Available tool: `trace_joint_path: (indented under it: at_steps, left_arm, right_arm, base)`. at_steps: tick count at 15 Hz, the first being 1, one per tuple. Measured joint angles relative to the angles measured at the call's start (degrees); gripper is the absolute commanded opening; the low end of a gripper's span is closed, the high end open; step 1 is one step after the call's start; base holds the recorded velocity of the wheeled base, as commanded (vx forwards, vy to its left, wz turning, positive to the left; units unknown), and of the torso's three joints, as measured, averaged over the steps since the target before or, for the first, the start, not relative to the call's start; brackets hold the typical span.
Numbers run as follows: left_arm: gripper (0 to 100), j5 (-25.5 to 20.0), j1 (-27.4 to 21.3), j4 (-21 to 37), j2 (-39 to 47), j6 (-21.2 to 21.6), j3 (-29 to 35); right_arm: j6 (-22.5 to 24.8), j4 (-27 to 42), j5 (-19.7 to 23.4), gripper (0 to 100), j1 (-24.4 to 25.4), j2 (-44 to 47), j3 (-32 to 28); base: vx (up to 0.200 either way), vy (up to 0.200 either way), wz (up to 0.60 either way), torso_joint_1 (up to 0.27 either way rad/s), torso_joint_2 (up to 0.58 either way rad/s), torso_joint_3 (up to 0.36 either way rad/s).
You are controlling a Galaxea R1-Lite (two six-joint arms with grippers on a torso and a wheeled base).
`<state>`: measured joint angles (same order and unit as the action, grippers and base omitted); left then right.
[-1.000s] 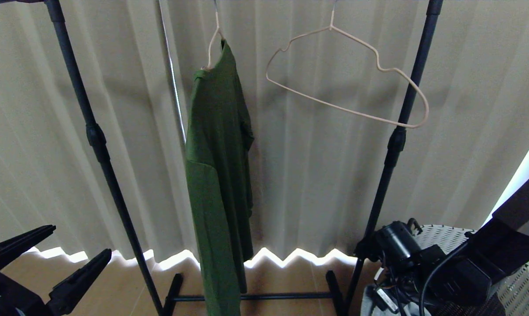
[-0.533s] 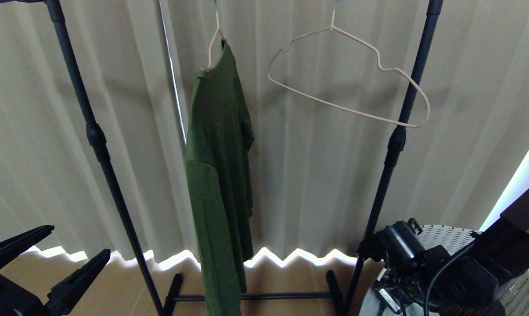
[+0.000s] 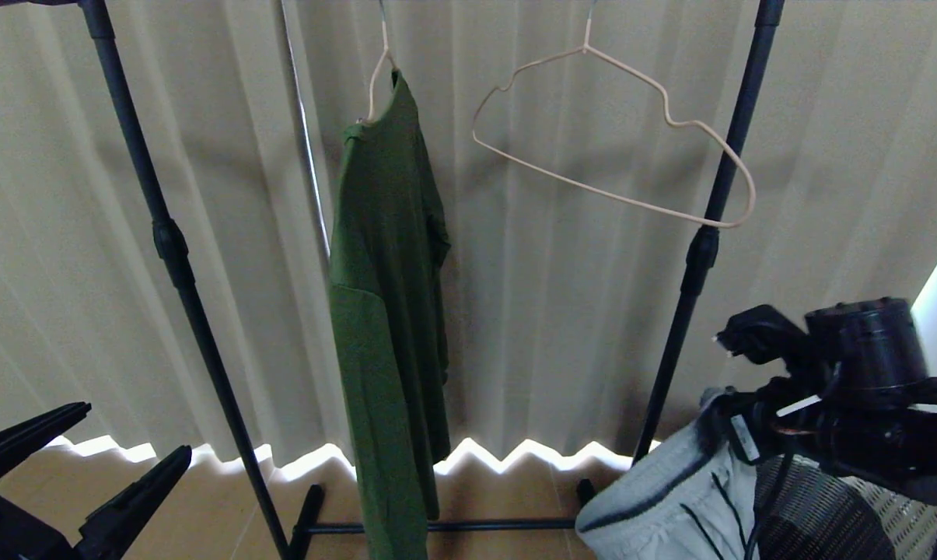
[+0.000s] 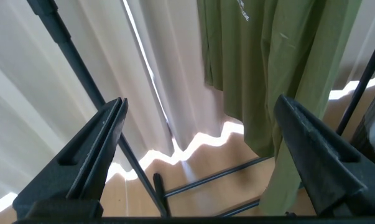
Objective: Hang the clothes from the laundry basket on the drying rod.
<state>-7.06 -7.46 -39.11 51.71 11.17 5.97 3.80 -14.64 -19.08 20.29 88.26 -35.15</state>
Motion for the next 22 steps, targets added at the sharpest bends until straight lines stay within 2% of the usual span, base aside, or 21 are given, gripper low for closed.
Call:
trace_joint_path:
  at_steps: [6,8,10,13,15,17,20,22]
  left_arm:
    - [100,0.02,-0.06,0.16,-1.37,0.07,-1.35]
    - [100,-0.38,-1.05,0.07,-2.21,0.21,-0.8]
    - [100,-2.24,-4.22,-0.04,-2.63,0.21,-0.05]
    - [100,-4.55,-13.31,0.29,-2.32,0.55,-1.05]
    - [100,-4.77,-17.9,0.33,-0.48,2.07,-0.9]
    - [100,-4.71,-21.7,0.33,3.55,2.38,0.89]
    - [100,-4.18,-26.94,0.29,11.9,0.87,7.36]
    - [100,-0.82,-31.87,0.24,18.98,-4.24,14.99]
  right_arm:
    - [-0.01,-0.27,0.63,0,-0.96,-13.57,-0.52]
    - [-0.04,-0.27,0.77,0,-0.96,-16.21,0.37]
    - [-0.04,-0.2,1.27,0,-0.83,-18.58,1.02]
    - [-0.06,-0.46,7.42,0,-0.02,-20.7,0.04]
    - [0.1,-0.33,9.78,0,1.04,-21.15,-2.5]
    - [0.71,0.04,10.11,0,3.0,-21.07,-6.94]
    - [0.88,-0.41,10.28,0,7.24,-20.02,-11.54]
    - [0.84,-0.44,10.44,0,12.65,-19.3,-14.13]
  base:
    - [-0.2,0.0,0.0,0.003,0.0,0.001]
    - [0.0,0.0,0.0,0.0,0.0,0.0]
    - [0.0,0.0,0.0,0.0,0.0,0.0]
    - [0.0,0.0,0.0,0.0,0.0,0.0]
    - [0.0,0.0,0.0,0.0,0.0,0.0]
    - [0.0,0.0,0.0,0.0,0.0,0.0]
    - [0.0,0.0,0.0,0.0,0.0,0.0]
    - [0.0,0.0,0.0,0.0,0.0,0.0]
